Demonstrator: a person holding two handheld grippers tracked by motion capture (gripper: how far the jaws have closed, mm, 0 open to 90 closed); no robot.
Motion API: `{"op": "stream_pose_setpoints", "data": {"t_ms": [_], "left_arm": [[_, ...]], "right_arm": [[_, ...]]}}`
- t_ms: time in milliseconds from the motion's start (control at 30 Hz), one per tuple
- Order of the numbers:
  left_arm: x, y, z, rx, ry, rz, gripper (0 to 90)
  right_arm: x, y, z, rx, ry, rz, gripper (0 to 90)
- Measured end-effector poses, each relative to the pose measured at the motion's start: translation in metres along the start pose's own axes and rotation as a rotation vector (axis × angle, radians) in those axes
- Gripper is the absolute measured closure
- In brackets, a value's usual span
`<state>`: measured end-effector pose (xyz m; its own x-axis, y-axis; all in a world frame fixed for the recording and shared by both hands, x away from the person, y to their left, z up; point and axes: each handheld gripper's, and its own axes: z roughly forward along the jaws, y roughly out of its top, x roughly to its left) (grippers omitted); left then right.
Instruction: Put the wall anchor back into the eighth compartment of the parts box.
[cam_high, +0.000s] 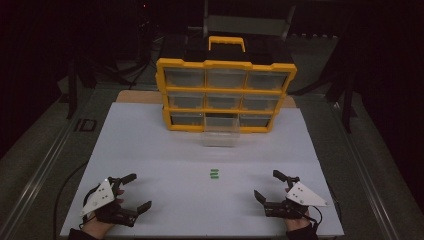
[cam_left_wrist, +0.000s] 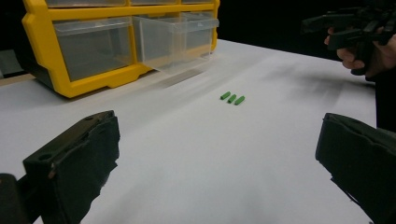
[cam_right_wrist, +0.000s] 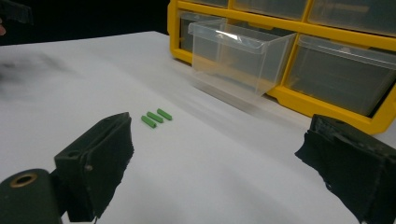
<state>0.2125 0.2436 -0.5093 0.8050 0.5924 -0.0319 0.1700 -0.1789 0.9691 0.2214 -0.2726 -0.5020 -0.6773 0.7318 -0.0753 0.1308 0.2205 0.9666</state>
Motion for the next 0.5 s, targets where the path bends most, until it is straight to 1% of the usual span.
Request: {"op": "stream_pose_setpoints", "data": {"t_ms": [100, 233, 267, 367, 400, 433, 467, 500], "left_arm": [[0.0000, 0.0000, 0.0005, 0.004, 0.010, 0.000, 0.0], [0.0005, 0.0003, -0.0004, 0.001, 0.016, 0.000, 0.0], [0.0002, 0.0017, -0.0014, -0.014, 0.022, 0.000, 0.0], [-0.0003, 0.0025, -0.0015, -0.009, 0.026, 0.007, 0.0], [-0.0014, 0.0028, -0.0007, -0.007, 0.012, 0.003, 0.0], [-0.0014, 0.0028, -0.0007, -0.007, 0.012, 0.003, 0.0], [-0.0026, 0.0027, 0.0010, 0.005, 0.010, 0.008, 0.0], [-0.0032, 0.0028, 0.0017, 0.008, 0.006, 0.007, 0.0]], "right_arm": [[-0.0011, -0.0001, -0.0012, -0.002, -0.003, 0.011, 7.9], [-0.0018, 0.0019, -0.0039, -0.022, -0.011, 0.012, 7.9], [-0.0017, 0.0020, -0.0044, -0.021, -0.014, 0.019, 7.9], [-0.0024, 0.0011, -0.0035, -0.015, -0.015, 0.021, 7.9], [-0.0021, 0.0011, -0.0031, -0.014, -0.015, 0.020, 7.9], [-0.0015, 0.0014, -0.0029, -0.014, -0.015, 0.019, 7.9], [-0.0009, 0.0018, -0.0029, -0.013, -0.014, 0.014, 7.9], [-0.0003, 0.0023, -0.0028, -0.014, -0.015, 0.010, 8.0]]}}
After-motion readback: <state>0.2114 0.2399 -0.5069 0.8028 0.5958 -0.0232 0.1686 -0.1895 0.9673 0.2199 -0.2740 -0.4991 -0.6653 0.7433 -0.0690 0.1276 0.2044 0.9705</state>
